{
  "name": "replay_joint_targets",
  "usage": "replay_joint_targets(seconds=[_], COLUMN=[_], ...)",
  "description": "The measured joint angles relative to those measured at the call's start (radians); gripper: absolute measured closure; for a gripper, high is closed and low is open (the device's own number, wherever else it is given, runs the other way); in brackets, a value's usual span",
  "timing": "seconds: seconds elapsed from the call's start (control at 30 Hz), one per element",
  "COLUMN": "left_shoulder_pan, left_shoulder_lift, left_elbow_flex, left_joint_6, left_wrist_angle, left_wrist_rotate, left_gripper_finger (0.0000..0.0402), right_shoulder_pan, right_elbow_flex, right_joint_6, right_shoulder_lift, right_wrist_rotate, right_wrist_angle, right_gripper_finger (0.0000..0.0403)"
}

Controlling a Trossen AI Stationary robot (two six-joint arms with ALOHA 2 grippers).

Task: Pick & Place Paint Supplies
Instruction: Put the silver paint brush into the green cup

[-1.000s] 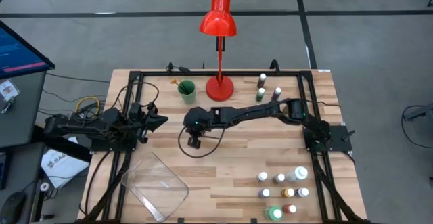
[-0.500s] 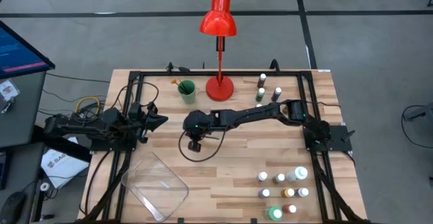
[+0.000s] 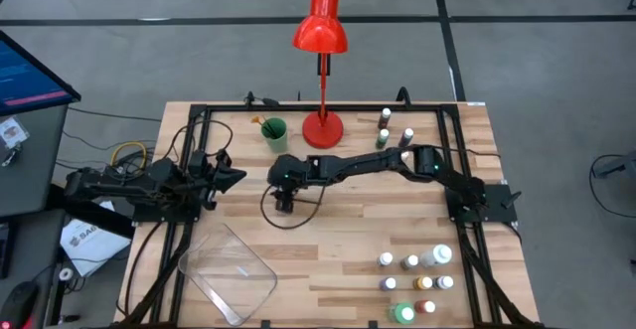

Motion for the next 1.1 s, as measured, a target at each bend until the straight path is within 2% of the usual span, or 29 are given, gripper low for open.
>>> replay_joint_targets(seconds=[0.2, 0.37, 0.47, 0.7, 0.93, 1.1], left_shoulder_pan=[0.0, 0.0, 0.0, 0.0, 0.0, 0.0], left_shoulder_lift=[0.0, 0.0, 0.0, 0.0, 0.0, 0.0], left_elbow_flex=[0.0, 0.0, 0.0, 0.0, 0.0, 0.0], left_joint_6=[0.0, 0.0, 0.0, 0.0, 0.0, 0.0], left_wrist_angle=[0.0, 0.001, 0.002, 0.005, 0.005, 0.005], left_wrist_rotate=[0.001, 0.001, 0.001, -0.003, -0.002, -0.002], left_gripper_finger=[0.0401, 0.0401, 0.0401, 0.0401, 0.0401, 0.0401], right_shoulder_pan=[0.006, 0.006, 0.003, -0.004, -0.003, -0.013], right_elbow_flex=[-0.002, 0.002, 0.001, -0.001, -0.007, -0.009], right_joint_6=[0.038, 0.031, 0.037, 0.058, 0.094, 0.097], right_shoulder_lift=[0.045, 0.044, 0.044, 0.044, 0.022, -0.053], right_wrist_rotate=[-0.028, -0.022, -0.005, 0.001, 0.002, -0.002], right_wrist_angle=[-0.02, -0.067, -0.075, -0.083, -0.08, -0.07], right_gripper_finger=[0.0211, 0.0229, 0.0267, 0.039, 0.04, 0.0402])
